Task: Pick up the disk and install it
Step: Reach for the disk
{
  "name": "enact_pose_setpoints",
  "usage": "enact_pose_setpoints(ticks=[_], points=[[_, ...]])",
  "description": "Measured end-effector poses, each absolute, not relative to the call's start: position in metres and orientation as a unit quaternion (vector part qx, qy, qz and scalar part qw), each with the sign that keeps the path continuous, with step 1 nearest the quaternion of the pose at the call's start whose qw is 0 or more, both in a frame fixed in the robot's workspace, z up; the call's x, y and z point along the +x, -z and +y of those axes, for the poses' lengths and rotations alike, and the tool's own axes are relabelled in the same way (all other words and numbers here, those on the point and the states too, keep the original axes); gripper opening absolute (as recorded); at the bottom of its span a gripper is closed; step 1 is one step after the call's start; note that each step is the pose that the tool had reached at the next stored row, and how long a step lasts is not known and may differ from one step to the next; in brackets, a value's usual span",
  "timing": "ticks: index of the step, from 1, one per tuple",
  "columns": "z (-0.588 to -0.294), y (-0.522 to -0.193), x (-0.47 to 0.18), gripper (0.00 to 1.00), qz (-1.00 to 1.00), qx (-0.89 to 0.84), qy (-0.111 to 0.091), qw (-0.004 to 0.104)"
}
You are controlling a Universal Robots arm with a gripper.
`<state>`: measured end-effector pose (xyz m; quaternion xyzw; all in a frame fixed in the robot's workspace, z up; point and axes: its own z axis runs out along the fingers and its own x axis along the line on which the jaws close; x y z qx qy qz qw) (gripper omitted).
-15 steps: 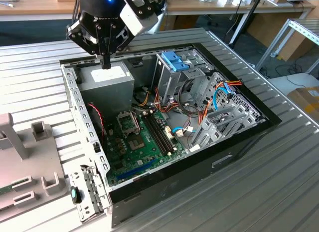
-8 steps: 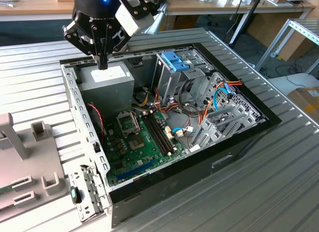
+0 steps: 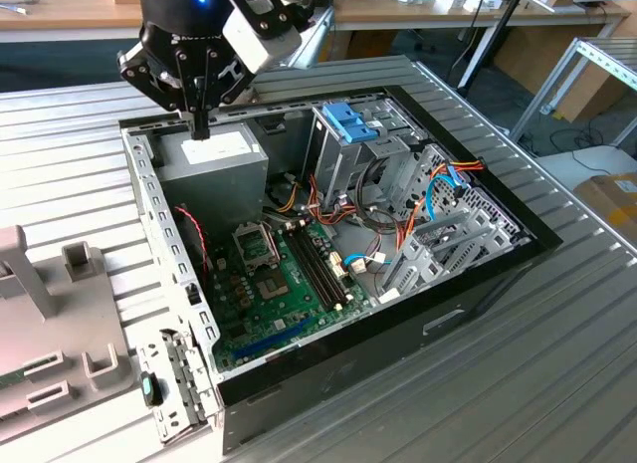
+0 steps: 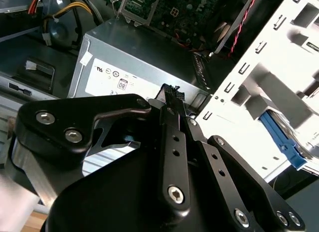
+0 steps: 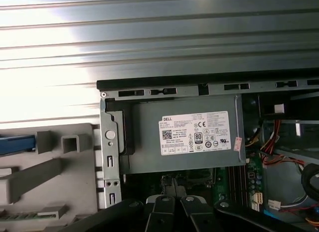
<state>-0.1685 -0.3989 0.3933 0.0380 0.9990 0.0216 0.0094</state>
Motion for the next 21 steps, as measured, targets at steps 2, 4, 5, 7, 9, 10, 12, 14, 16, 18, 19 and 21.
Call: enact_pose_setpoints(ticks=[2, 4, 5, 7, 9, 10, 12, 14, 16, 18, 19, 21], points=[[-0.399, -0.393, -0.17, 0.11, 0.999, 0.038, -0.022, 0.009], [-0.399, -0.393, -0.171, 0.11, 0.999, 0.038, -0.022, 0.009], [-0.399, -0.393, -0.172, 0.11, 0.999, 0.038, -0.022, 0.009], [-0.399, -0.393, -0.174, 0.11, 0.999, 0.038, -0.022, 0.009], [-0.399, -0.393, -0.176, 0.11, 0.999, 0.038, -0.022, 0.009], [-0.399, -0.393, -0.178, 0.11, 0.999, 0.038, -0.022, 0.009], [-0.399, -0.393, -0.18, 0.11, 0.999, 0.038, -0.022, 0.009], [-0.399, -0.393, -0.181, 0.11, 0.999, 0.038, -0.022, 0.009], [-0.399, -0.393, -0.183, 0.11, 0.999, 0.038, -0.022, 0.009], [-0.399, -0.393, -0.184, 0.11, 0.999, 0.038, -0.022, 0.009], [-0.399, -0.393, -0.185, 0.11, 0.999, 0.038, -0.022, 0.009], [-0.399, -0.393, -0.187, 0.11, 0.999, 0.038, -0.022, 0.009]])
